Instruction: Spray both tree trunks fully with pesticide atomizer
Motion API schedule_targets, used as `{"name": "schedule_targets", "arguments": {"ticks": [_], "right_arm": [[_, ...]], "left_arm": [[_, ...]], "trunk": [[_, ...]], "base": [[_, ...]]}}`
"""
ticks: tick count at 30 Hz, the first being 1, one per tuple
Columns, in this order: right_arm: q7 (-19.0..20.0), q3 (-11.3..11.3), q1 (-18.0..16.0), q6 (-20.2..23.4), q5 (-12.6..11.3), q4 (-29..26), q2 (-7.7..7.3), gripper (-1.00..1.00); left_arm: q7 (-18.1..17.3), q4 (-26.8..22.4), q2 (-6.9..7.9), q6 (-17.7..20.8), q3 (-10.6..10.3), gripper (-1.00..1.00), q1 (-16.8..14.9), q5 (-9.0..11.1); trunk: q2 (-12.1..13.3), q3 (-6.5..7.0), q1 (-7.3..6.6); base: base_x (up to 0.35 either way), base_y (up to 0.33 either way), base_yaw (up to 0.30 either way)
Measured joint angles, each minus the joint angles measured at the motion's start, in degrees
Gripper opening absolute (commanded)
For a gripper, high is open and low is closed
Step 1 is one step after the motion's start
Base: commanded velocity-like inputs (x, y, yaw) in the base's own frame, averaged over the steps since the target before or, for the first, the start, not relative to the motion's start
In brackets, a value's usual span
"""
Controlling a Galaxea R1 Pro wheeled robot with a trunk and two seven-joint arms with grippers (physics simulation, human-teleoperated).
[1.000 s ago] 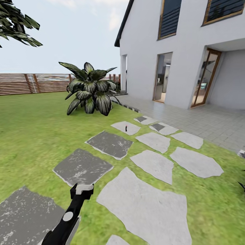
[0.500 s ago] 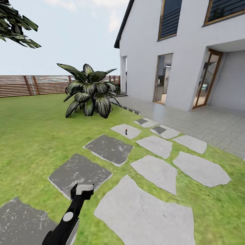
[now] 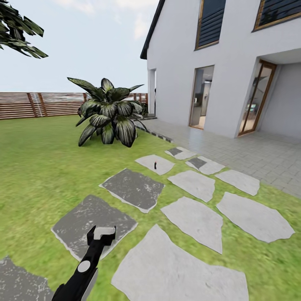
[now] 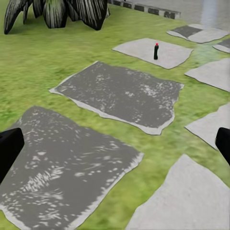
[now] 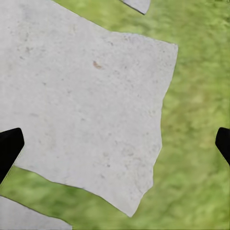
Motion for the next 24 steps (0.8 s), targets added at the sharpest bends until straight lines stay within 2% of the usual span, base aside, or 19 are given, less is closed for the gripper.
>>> {"name": "schedule_targets", "arguments": {"ticks": [20, 24], "right_arm": [[0.0, 0.1, 0.0, 0.0, 0.0, 0.1, 0.34, 1.00], [0.0, 0.1, 0.0, 0.0, 0.0, 0.1, 0.39, 1.00]], "left_arm": [[-0.1, 0.1, -0.03, 0.1, 0.0, 1.00, 0.0, 0.0], [-0.1, 0.1, 0.01, 0.1, 0.0, 1.00, 0.0, 0.0]], "trunk": [[0.0, 0.00, 0.15], [0.0, -0.01, -0.27]], "base": [[0.350, 0.000, 0.000], [0.350, 0.000, 0.000]]}}
